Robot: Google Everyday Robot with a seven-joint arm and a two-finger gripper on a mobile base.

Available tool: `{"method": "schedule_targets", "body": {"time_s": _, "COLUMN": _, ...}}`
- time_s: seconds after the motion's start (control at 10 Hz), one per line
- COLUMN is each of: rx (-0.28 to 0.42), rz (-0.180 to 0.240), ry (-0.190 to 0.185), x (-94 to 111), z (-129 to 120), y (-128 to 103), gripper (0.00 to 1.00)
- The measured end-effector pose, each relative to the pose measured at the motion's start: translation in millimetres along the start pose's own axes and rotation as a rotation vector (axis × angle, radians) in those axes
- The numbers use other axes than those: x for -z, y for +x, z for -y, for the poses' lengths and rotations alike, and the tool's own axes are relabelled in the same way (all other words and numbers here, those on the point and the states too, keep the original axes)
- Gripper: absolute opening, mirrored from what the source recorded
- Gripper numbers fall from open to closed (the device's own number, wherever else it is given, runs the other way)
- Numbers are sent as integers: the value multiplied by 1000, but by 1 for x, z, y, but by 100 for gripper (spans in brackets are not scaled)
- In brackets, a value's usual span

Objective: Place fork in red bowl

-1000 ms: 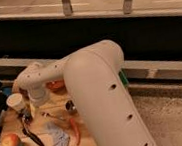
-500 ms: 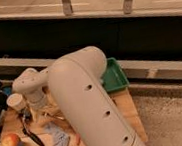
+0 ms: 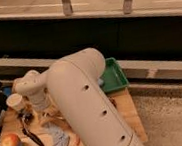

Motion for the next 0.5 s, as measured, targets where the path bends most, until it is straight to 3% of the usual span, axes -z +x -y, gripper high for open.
{"method": "schedule_targets", "body": {"time_s": 0.5, "rx": -74, "rz": 38, "ry": -36, "x": -6, "z": 13, "y": 2, "gripper": 77}}
